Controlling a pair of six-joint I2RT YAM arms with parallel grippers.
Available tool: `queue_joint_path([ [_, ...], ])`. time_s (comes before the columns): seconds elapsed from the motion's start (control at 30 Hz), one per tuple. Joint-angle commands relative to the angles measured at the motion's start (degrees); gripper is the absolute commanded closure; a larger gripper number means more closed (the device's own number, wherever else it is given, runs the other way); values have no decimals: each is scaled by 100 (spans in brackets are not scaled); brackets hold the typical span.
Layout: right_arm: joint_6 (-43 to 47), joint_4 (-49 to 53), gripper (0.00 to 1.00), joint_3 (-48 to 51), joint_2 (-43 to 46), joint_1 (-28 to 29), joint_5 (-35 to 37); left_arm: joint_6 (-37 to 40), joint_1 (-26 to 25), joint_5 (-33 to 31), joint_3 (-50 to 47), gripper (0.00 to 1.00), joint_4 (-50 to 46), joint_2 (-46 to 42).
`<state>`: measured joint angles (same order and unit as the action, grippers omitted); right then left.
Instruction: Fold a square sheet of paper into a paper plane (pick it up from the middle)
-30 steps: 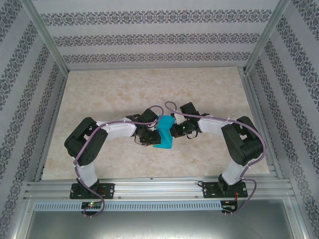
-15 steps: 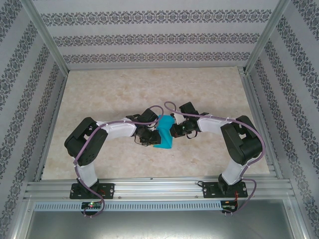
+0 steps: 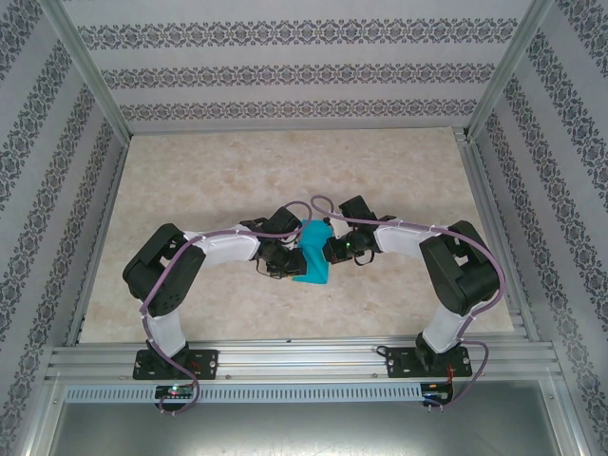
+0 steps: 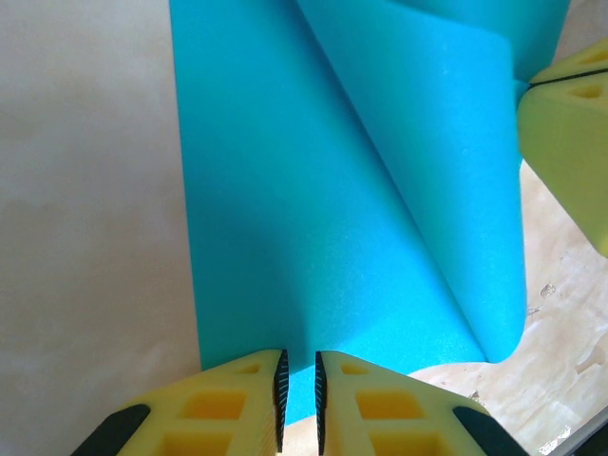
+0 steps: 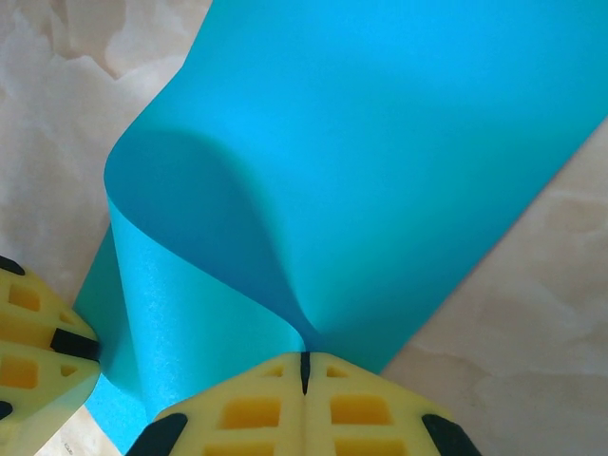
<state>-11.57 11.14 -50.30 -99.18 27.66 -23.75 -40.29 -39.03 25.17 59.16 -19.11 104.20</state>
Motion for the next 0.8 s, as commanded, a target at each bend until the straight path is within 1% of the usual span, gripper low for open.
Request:
queue_joint_path([
  [0.0, 15, 91, 95, -86, -32, 68, 133, 92, -70, -198, 26, 80, -251, 75],
  [0.5, -47, 95, 95, -52, 16, 95, 280, 92, -70, -203, 46, 80, -268, 76],
  [0.77, -86, 10, 95, 40, 187, 99, 247, 103, -70, -207, 52, 80, -279, 68],
])
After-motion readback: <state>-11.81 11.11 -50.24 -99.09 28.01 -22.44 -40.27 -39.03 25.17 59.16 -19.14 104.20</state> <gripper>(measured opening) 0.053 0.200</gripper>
